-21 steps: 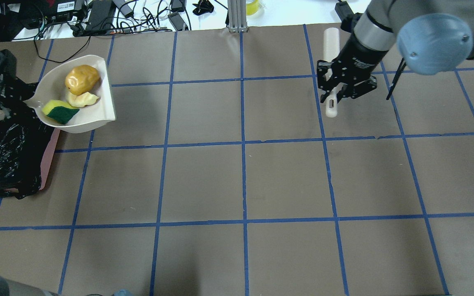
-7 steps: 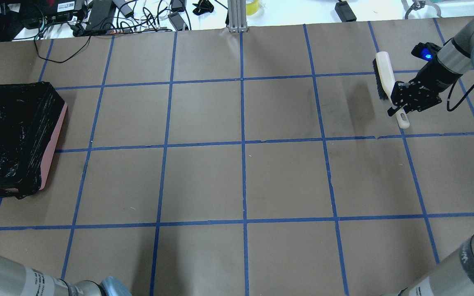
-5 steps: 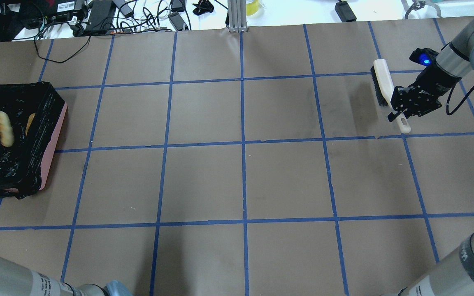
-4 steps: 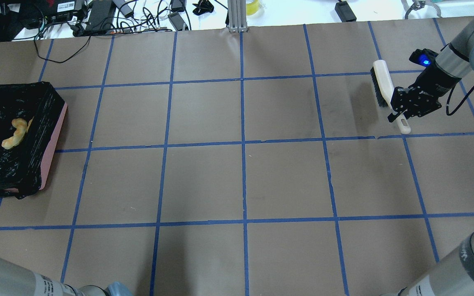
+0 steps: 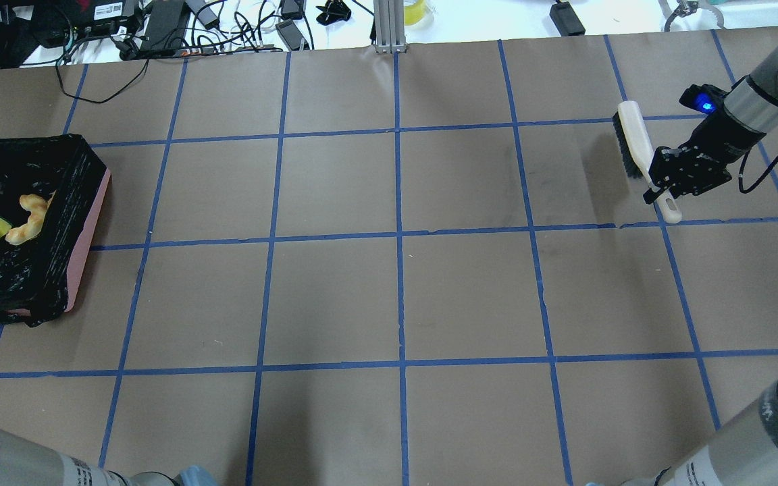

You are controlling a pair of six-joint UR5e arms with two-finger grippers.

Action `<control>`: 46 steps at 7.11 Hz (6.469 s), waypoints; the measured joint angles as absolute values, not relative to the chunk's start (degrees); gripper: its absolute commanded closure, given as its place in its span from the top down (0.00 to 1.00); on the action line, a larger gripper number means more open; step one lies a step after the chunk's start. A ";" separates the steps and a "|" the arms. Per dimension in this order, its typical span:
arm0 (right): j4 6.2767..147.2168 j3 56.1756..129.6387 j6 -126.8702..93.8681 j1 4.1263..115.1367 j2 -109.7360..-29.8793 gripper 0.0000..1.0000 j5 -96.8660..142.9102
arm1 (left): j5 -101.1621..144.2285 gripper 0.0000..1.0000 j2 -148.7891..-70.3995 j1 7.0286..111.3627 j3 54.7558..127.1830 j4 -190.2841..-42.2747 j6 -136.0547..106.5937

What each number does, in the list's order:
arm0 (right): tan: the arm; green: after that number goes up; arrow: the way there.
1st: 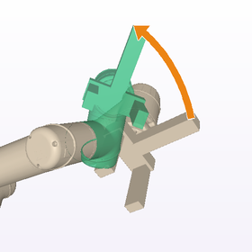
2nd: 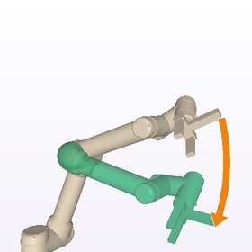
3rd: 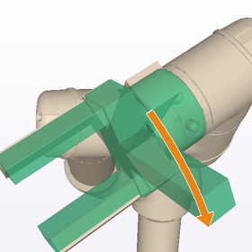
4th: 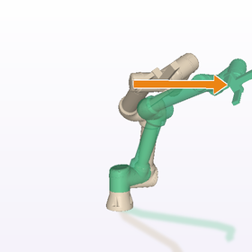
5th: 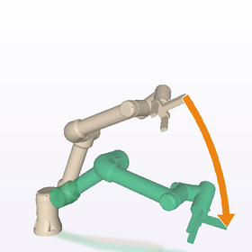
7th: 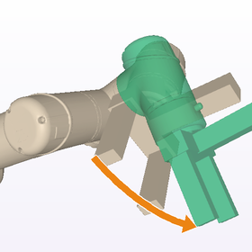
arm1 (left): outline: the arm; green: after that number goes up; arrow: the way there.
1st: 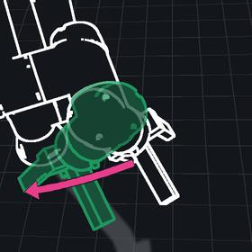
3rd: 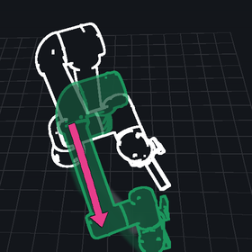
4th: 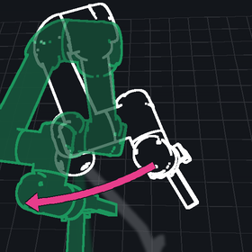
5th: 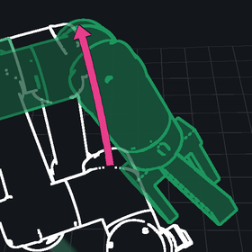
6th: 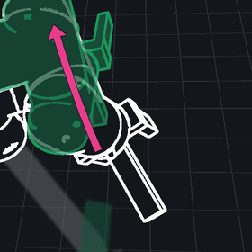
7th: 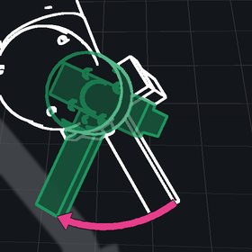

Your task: Sweep and dump trash into bin

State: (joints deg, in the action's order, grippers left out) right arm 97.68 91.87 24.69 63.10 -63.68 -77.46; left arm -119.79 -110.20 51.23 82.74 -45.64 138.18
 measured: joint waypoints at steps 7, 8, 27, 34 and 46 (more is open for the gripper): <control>98.16 91.61 24.86 62.85 -62.07 0.66 -77.41 | -92.32 0.00 -109.73 63.92 79.82 -68.15 120.26; 98.17 91.64 24.83 62.84 -62.05 0.70 -77.39 | -89.61 0.00 -111.94 66.86 79.90 -68.09 115.43; 92.55 79.88 -1.36 89.22 -78.79 1.00 -90.75 | -82.75 0.79 -121.16 79.49 85.78 -59.39 99.35; 92.58 88.38 0.58 90.19 -87.80 1.00 -90.92 | -89.18 1.00 -101.53 84.19 85.49 -76.47 42.21; 92.55 88.71 1.75 90.26 -88.77 1.00 -91.86 | -89.23 1.00 -91.50 87.19 87.37 -85.18 11.84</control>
